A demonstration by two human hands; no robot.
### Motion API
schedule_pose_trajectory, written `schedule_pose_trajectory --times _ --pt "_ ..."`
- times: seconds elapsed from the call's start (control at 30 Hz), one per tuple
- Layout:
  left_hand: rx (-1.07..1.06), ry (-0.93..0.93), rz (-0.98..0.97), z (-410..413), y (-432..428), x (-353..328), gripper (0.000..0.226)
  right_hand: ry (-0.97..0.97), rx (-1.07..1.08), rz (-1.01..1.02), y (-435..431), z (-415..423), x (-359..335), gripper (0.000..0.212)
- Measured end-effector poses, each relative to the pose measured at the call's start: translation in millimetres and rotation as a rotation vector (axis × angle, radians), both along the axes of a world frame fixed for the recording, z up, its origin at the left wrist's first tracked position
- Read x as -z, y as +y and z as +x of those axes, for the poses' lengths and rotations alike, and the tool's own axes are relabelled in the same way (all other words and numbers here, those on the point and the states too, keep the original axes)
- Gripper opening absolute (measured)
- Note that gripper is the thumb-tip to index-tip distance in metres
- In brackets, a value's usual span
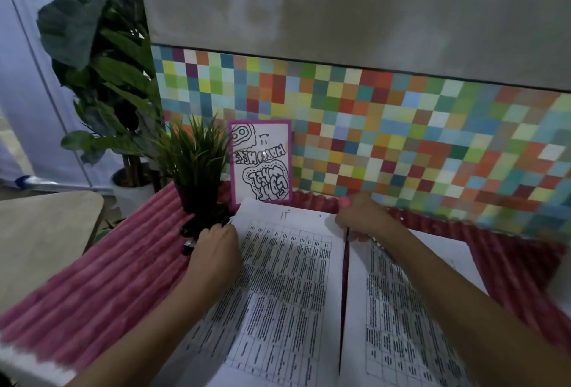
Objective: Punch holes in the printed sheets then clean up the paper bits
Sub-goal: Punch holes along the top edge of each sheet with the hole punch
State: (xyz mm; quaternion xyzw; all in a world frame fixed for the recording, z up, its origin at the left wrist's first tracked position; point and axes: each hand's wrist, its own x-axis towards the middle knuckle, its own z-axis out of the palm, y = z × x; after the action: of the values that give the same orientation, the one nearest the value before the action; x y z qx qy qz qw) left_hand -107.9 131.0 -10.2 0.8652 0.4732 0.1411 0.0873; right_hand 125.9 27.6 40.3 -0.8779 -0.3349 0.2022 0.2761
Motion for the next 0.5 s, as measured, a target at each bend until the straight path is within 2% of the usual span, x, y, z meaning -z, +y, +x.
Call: schedule_pose_trajectory --times 0.07,0.13,0.23,0.37,0.5 --pt "0.004 -0.047 -0.01 1 2 0 0.013 0.044 -0.056 -0.056 3 -5 3 0.006" --pt "0.015 -0.089 0.002 3 4 1 0.009 0.02 -0.1 -0.104 3 -9 6 0.016" --pt "0.012 -0.165 0.021 1 8 3 0.007 -0.011 -0.131 -0.123 3 -13 6 0.027" --pt "0.009 -0.237 0.025 1 13 8 0.01 -0.028 -0.124 -0.152 5 -16 4 0.031" --pt "-0.012 -0.173 0.026 4 15 10 0.012 -0.029 -0.16 -0.172 7 -20 6 0.033"
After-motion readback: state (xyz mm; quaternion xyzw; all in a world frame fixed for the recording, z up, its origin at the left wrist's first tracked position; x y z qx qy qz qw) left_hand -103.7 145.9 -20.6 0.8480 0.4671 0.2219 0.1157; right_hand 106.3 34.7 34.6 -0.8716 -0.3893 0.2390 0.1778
